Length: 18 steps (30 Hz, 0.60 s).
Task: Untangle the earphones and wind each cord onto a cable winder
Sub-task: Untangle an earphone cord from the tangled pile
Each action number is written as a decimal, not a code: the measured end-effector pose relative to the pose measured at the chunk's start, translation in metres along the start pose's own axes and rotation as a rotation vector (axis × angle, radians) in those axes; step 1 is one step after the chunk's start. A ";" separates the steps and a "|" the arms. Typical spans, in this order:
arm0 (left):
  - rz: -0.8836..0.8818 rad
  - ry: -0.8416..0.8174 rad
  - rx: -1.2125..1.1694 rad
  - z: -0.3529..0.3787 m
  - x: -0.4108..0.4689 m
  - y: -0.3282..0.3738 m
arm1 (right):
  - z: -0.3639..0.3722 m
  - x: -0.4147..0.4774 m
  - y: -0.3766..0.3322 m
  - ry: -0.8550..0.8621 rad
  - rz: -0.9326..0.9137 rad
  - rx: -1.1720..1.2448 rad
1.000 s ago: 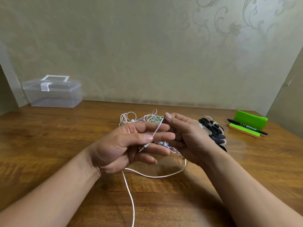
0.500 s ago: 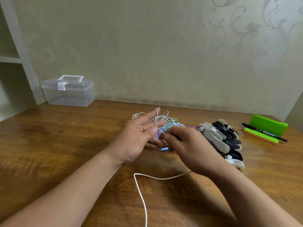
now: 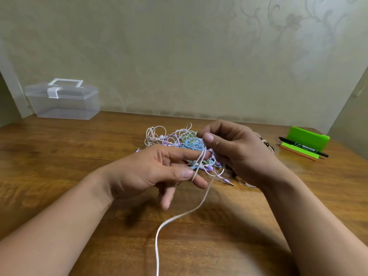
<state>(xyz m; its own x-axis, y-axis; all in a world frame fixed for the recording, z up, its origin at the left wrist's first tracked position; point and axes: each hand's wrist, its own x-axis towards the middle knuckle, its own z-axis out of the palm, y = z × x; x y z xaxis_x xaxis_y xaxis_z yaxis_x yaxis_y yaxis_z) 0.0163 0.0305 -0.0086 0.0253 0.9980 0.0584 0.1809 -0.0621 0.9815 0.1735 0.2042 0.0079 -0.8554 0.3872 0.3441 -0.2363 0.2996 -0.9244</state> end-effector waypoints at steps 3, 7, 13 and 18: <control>0.013 -0.079 -0.050 -0.002 -0.002 0.002 | 0.002 0.002 0.002 0.003 -0.011 0.063; 0.014 -0.114 -0.085 -0.002 -0.002 0.001 | 0.005 0.004 0.004 0.035 -0.029 0.073; 0.062 -0.073 -0.139 -0.003 0.001 -0.001 | 0.010 0.006 0.012 0.053 0.011 0.085; 0.225 0.222 -0.370 -0.008 0.009 -0.003 | 0.027 0.005 0.020 -0.026 0.088 0.002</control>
<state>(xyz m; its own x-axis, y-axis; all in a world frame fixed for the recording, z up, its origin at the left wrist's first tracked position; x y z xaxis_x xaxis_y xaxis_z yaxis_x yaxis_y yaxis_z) 0.0077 0.0397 -0.0096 -0.1941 0.9417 0.2749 -0.1679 -0.3080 0.9365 0.1520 0.1886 -0.0131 -0.8846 0.3889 0.2572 -0.1606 0.2635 -0.9512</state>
